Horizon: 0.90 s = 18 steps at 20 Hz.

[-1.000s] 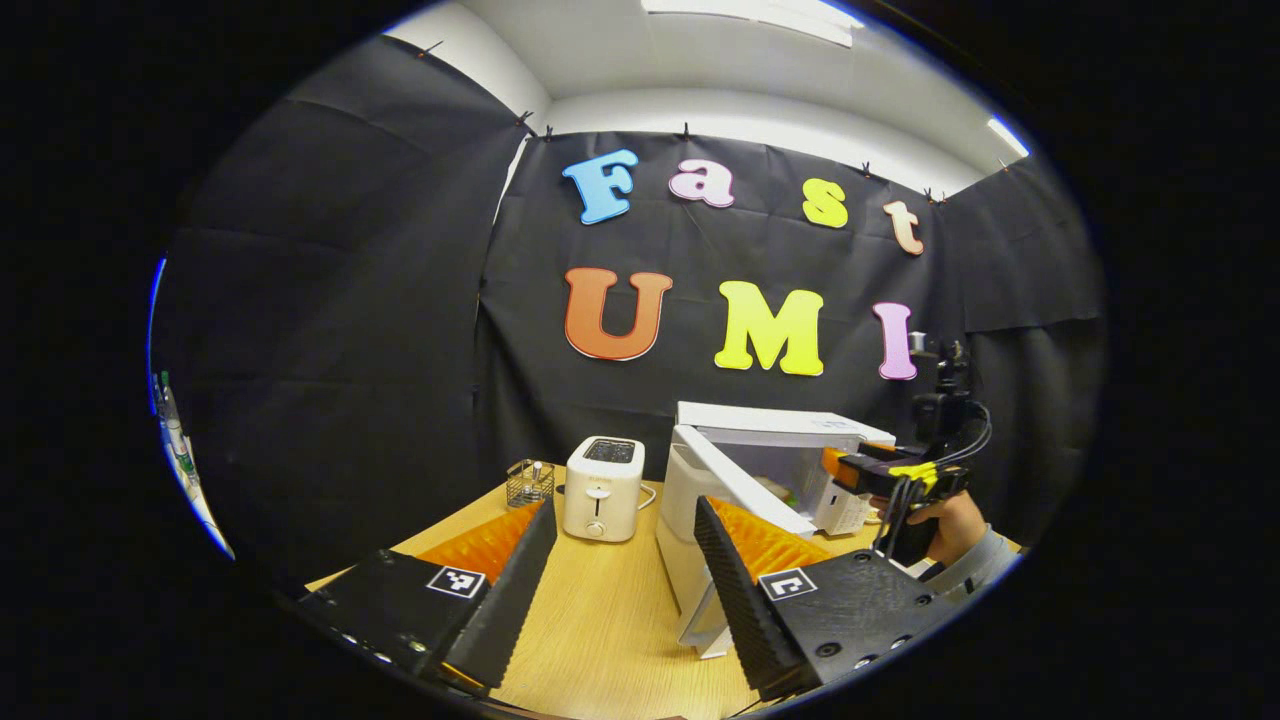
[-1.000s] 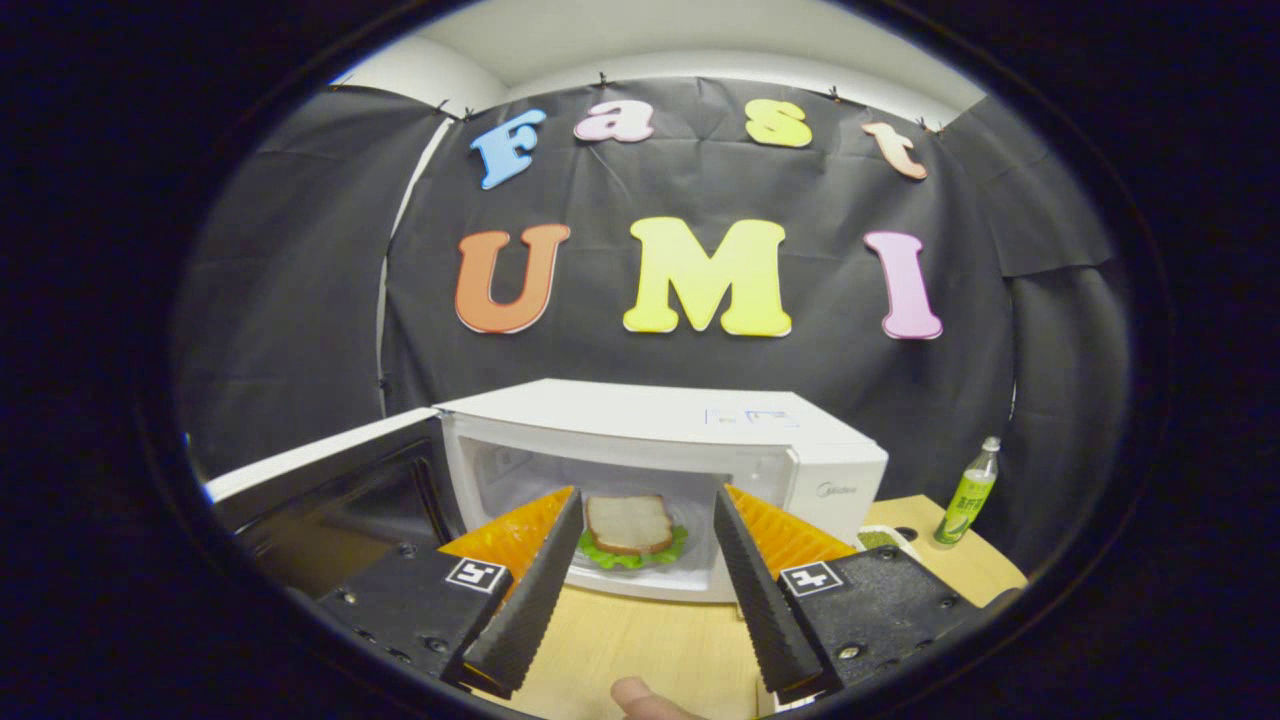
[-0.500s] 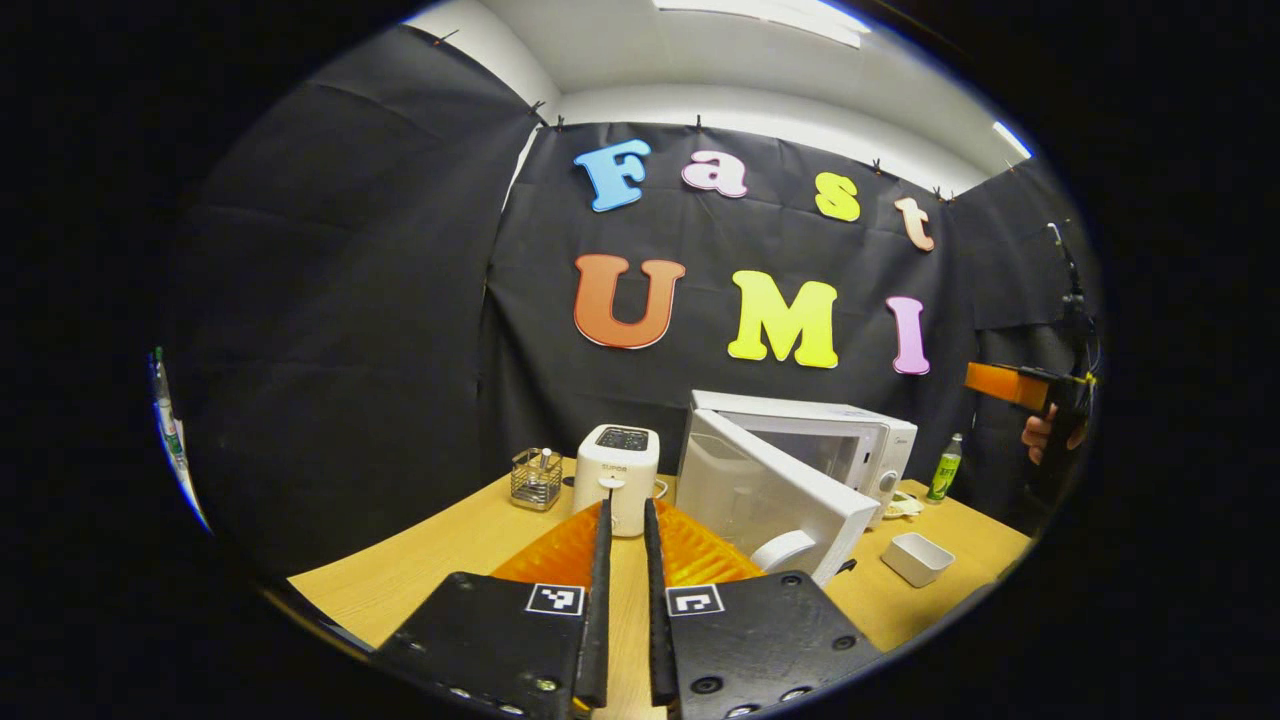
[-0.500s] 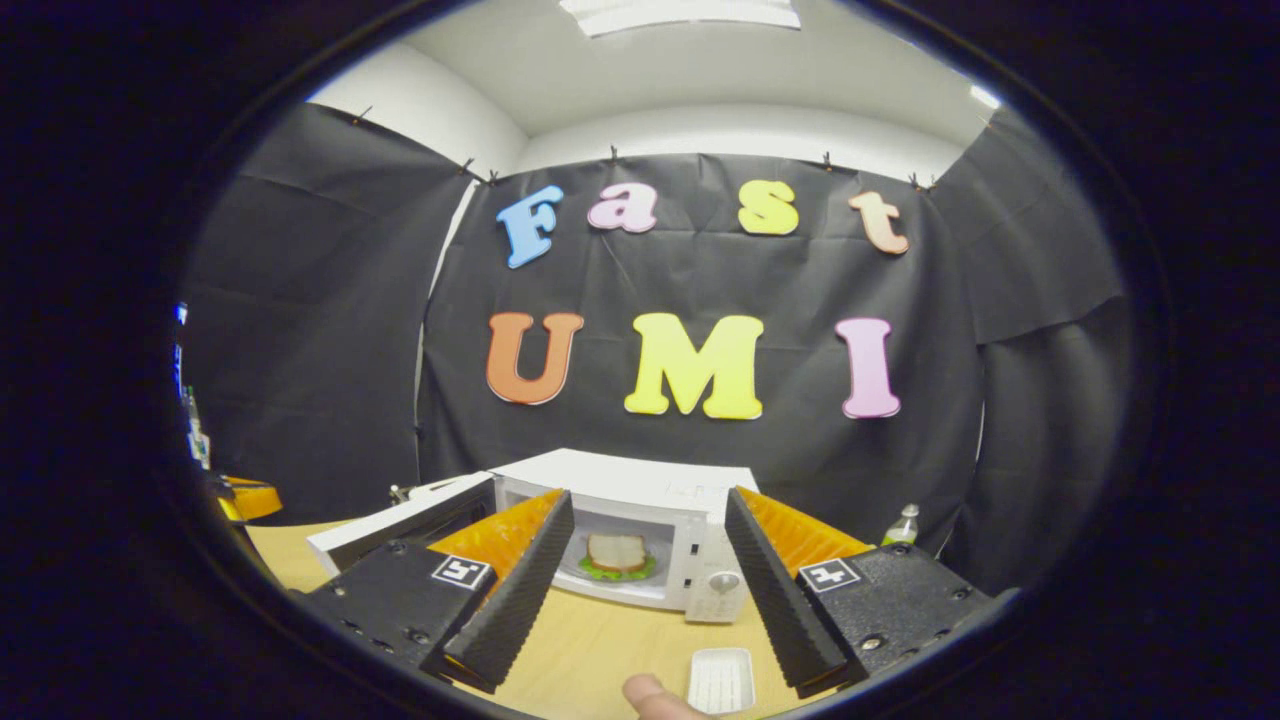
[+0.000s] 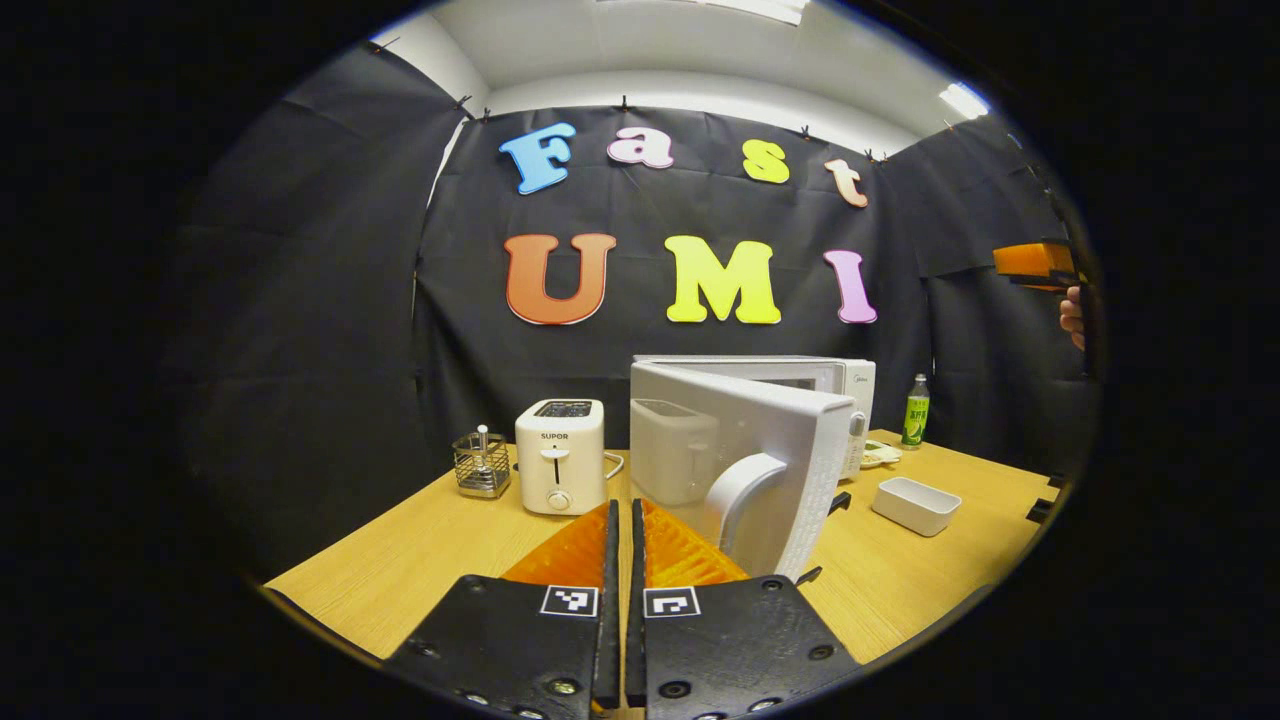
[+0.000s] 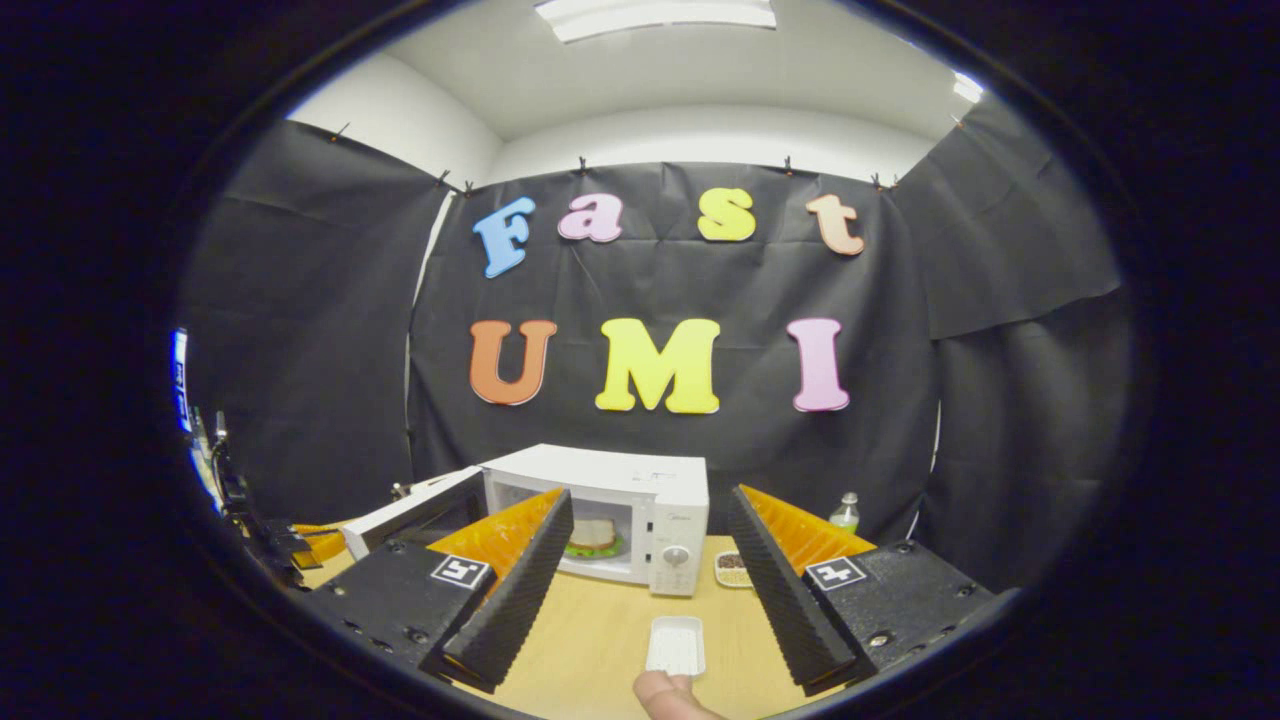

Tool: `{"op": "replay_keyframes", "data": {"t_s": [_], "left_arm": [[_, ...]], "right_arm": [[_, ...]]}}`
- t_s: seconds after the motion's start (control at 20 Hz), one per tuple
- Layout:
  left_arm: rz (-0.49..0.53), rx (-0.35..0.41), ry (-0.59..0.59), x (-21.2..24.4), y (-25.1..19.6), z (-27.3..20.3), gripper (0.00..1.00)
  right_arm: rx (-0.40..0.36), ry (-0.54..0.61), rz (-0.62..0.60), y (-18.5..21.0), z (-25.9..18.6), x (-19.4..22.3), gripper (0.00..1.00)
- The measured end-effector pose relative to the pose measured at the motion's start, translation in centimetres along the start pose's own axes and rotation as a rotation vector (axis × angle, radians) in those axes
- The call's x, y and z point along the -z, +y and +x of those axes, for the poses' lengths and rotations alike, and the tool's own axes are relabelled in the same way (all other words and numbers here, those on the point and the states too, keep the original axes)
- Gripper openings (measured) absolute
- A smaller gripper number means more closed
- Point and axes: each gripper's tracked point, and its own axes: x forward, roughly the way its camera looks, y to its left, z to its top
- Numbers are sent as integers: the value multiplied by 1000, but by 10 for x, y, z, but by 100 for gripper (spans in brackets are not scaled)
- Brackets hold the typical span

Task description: Open the microwave oven with the left hand, put the food in, and close the microwave oven.

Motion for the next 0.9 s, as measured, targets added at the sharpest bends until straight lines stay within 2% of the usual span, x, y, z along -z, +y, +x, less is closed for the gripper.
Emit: {"op": "replay_keyframes", "data": {"t_s": [0.1, 0.15, 0.2, 0.25, 0.3, 0.65, 0.9], "left_arm": [[-16, 18, 15, 7, -10, 4, 2], [-13, 19, 12, 9, -17, 6, 2], [3, 9, 11, 16, -15, 9, 0], [5, -1, 0, 8, -20, -15, 0], [1, 16, 8, 12, -27, -3, 0], [31, 116, 3, 15, -85, 23, 0], [37, 247, -16, 12, -131, 54, 0]], "right_arm": [[12, -4, 13, -11, -18, 2, 99], [12, -11, 24, -13, -25, 2, 94], [11, -13, 28, -16, -31, 2, 99], [10, -13, 22, -21, -36, 4, 94], [17, -16, 19, -27, -39, 3, 99], [34, -27, 12, -48, -53, 7, 99], [39, -33, 14, -60, -56, 10, 99]]}}
